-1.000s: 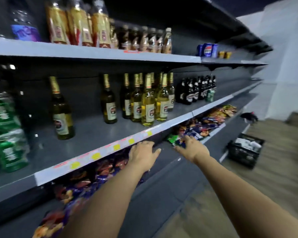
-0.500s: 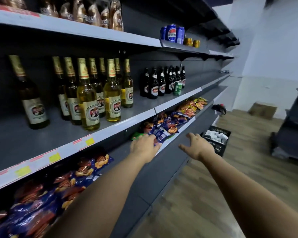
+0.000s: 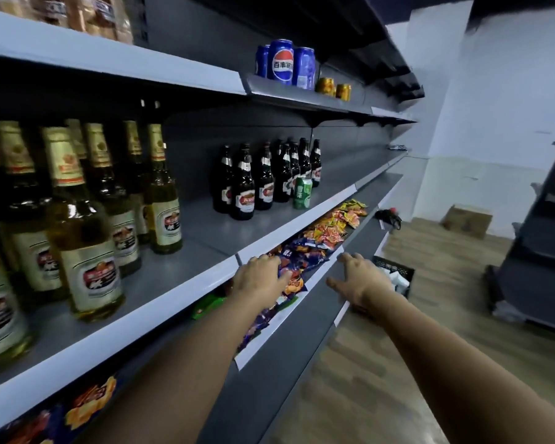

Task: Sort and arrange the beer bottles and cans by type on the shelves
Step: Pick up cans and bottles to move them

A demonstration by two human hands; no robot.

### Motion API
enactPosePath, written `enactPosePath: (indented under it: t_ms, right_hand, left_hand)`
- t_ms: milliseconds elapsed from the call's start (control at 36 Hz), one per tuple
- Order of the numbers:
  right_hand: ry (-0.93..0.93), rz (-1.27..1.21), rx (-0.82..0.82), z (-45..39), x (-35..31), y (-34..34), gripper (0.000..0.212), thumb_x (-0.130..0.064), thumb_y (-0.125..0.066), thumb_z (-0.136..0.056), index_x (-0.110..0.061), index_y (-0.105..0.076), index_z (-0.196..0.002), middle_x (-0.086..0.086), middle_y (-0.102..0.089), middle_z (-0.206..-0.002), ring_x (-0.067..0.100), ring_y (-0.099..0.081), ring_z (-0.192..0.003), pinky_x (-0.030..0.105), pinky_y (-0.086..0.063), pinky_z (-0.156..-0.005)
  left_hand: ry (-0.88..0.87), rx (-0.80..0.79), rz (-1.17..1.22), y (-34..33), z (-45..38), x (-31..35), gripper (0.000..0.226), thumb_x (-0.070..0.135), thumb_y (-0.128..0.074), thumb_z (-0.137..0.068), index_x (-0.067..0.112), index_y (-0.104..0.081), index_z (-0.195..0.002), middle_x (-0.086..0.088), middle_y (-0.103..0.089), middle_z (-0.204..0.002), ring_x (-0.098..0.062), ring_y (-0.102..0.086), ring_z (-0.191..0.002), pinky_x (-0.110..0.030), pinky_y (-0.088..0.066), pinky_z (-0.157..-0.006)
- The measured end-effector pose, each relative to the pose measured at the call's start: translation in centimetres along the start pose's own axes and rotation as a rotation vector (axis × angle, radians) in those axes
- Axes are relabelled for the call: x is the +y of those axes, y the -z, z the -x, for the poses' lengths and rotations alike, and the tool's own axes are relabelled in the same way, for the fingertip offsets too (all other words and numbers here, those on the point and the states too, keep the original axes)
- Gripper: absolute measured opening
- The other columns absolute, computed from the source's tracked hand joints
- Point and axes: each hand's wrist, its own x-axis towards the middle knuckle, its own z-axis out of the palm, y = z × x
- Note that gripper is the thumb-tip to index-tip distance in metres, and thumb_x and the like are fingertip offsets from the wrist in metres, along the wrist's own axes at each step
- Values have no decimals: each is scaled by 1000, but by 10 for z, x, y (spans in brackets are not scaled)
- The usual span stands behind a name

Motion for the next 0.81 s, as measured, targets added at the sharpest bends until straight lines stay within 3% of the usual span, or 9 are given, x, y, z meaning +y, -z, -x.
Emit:
enactPosePath:
  t_ms: [250, 361, 472, 556, 639, 806]
  right_hand:
    - [94, 8, 56, -149, 62, -3, 62, -58, -49, -91, -18, -39, -138, 8, -50, -133, 30, -52, -120, 39, -46, -89]
    - [147, -19, 32, -212, 88, -8, 61, -57, -51, -91, -18, -40, -137, 8, -51, -132, 30, -53, -117, 41, -51, -86]
    - [178, -40, 18, -273, 104, -9, 63, -55, -50, -91, -20, -38, -141, 7, -51, -135, 29, -53, -118, 43, -51, -88]
    - [208, -51, 9, -316, 108, -11, 60, -53, -49, -93, -20, -38, -141, 7, -55, -130, 28, -56, -115, 37, -51, -79]
    - [237, -59, 11, -355, 105, -15, 61, -53, -48, -93, -19, -35, -143, 6, -48, -140, 29, -51, -122, 37, -47, -83]
    - [293, -133, 31, -428, 87, -18, 69, -54, -50, -92, -14, -30, -145, 10, -44, -144, 29, -48, -127, 41, -46, -98]
  left_hand:
    - [85, 71, -16, -39, -137, 37, 43, 48, -40, -99, 19, -55, -126, -3, -56, -127, -25, -50, -119, -36, -44, -87]
    - [144, 87, 8, -53, -193, 54, 45, 48, -43, -98, 20, -50, -133, -2, -53, -132, -24, -46, -123, -38, -44, -93]
    - [202, 110, 24, -62, -243, 64, 51, 48, -50, -95, 20, -43, -138, -3, -50, -135, -24, -45, -125, -38, -43, -97]
    - [252, 91, 31, -72, -273, 65, 57, 47, -62, -89, 23, -42, -137, -2, -50, -133, -23, -46, -124, -37, -44, -94]
    - [300, 82, 35, -78, -301, 61, 66, 45, -71, -83, 25, -39, -137, 1, -47, -135, -22, -46, -124, -35, -43, -89]
    - [369, 141, 190, -86, -368, 46, 75, 46, -69, -84, 25, -30, -144, -3, -40, -143, -25, -44, -128, -38, -44, -92]
